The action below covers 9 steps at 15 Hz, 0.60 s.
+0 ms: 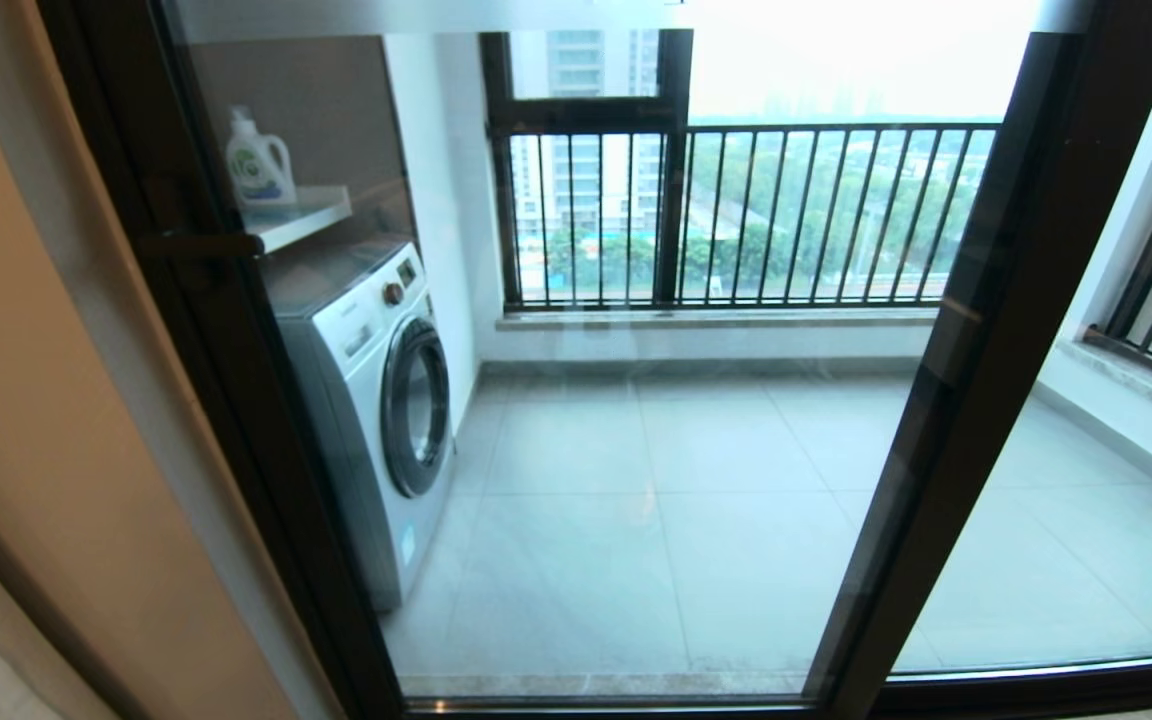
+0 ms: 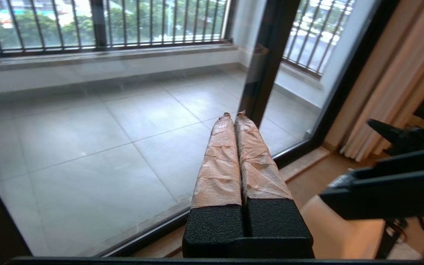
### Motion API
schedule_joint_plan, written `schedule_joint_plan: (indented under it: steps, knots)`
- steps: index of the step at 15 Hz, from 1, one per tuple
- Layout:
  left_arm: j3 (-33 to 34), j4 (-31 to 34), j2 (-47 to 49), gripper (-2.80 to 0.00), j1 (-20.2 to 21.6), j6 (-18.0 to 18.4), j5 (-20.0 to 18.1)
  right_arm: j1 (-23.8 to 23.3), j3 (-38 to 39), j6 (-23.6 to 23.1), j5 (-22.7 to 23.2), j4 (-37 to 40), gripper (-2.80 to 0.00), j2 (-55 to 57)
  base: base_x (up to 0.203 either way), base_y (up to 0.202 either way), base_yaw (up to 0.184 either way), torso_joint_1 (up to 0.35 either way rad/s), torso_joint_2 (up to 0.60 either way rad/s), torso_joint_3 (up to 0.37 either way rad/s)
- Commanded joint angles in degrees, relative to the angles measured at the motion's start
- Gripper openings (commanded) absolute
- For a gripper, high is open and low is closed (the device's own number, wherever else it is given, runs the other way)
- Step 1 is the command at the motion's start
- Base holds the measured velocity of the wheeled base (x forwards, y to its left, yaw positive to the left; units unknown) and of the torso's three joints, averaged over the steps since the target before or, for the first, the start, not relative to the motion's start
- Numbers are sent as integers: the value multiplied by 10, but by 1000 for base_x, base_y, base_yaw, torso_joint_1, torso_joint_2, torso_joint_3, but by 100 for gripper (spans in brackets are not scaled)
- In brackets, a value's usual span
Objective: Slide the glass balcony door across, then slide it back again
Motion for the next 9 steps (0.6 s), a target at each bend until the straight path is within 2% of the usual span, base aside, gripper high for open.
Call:
schedule_joint_plan:
  steps: [1,2,5,6,8,9]
  knots:
    - [-39,55,-37,-280,-38,3,48,1,0,0,0,0,-280,0,0,0,0,0,0,0]
    - [-39,62,-47,-280,-36,5,93,1,-1,0,0,0,-280,0,0,0,0,0,0,0]
    - [-41,100,-95,-280,-17,10,113,0,0,0,0,0,-280,0,0,0,0,0,0,0]
    - [-37,110,-117,-280,-8,34,117,1,0,0,0,0,-280,0,0,0,0,0,0,0]
    - [4,128,-151,-280,-7,145,158,1,0,0,0,0,-280,0,0,0,0,0,0,0]
    - [38,130,-167,-280,-9,180,175,1,0,0,0,0,-280,0,0,0,0,0,0,0]
